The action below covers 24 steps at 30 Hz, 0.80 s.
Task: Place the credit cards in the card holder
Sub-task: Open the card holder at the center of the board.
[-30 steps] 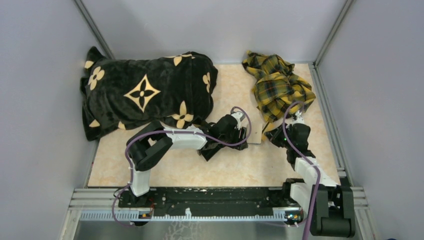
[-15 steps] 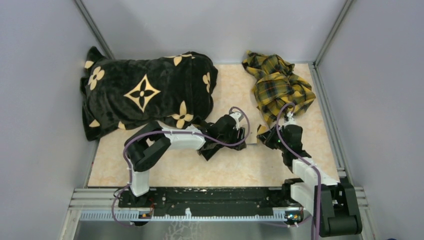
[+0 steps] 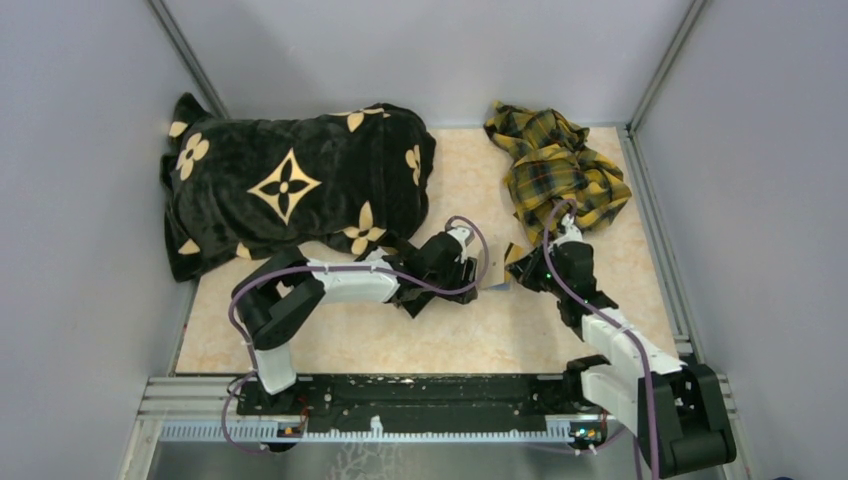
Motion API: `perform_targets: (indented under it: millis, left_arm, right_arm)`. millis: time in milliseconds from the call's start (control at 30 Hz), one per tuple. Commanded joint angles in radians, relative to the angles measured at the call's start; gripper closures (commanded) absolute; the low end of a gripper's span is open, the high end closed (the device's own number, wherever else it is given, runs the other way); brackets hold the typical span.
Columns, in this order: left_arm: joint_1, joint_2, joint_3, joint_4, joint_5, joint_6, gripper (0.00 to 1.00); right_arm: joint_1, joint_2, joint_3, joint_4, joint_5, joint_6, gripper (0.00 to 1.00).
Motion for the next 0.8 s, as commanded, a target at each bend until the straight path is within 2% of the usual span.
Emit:
perform_targets:
  millis: [0,533,767]
  left_arm:
    - [0.026,-0.037,-0.042,-0.063,-0.056,0.031,0.38]
    - [0.028,-0.212,-0.263,-0.056,-0.132,-0.044,0.38]
    - [0.028,-0.269,-0.288,-0.079,-0.155,-0.056,0.38]
  right_arm:
    - [0.040,-0.020,0.067,0.005,0.045,-0.018,1.00]
    - [0.211,0.055,0.144,-0.011,0.167,-0.033,1.00]
    - [0.273,0.108,0.172,-0.011,0.213,-0.047,1.00]
